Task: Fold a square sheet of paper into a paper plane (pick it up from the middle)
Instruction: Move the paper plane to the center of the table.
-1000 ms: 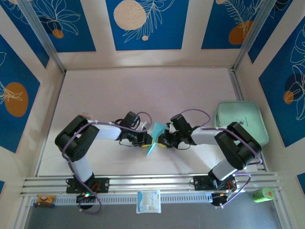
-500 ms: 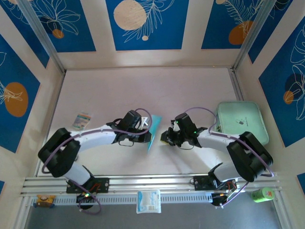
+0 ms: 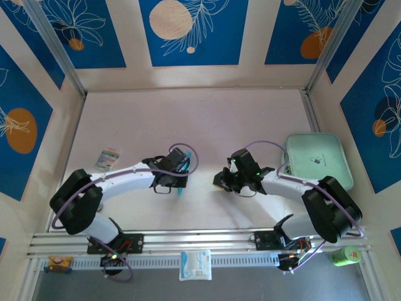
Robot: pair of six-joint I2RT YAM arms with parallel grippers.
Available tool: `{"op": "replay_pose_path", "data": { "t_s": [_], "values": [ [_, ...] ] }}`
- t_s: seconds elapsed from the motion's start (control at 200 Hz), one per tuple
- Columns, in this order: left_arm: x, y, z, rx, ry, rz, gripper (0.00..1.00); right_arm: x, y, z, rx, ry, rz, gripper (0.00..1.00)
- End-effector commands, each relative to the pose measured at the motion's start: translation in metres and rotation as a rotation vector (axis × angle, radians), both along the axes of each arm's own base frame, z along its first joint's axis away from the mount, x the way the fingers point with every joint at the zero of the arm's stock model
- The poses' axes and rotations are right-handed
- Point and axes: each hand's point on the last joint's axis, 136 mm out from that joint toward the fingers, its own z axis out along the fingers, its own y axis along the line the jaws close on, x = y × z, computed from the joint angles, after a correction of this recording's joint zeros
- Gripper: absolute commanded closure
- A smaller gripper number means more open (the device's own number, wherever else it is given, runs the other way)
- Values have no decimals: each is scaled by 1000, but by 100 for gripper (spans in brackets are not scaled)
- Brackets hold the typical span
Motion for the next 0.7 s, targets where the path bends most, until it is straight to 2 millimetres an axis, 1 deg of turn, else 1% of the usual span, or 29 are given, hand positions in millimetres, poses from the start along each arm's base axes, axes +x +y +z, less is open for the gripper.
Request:
{"op": "replay_pose_path", "data": {
  "t_s": [0.0,0.245,0.375,0.56,0.695],
  "values": [
    [-1,4,-3,54,10,27,100,1,7,14,37,-28,16,83],
    [-1,9,-9,85,9,53,99,2,8,13,41,-24,19,83],
    [-1,7,-11,59,4,61,98,2,10,11,48,-19,19,83],
    [-2,7,-15,68,11,60,97,2,12,9,53,-3,22,83],
    [-3,7,-18,71,15,57,97,3,15,11,66,-6,29,83]
  ]
}}
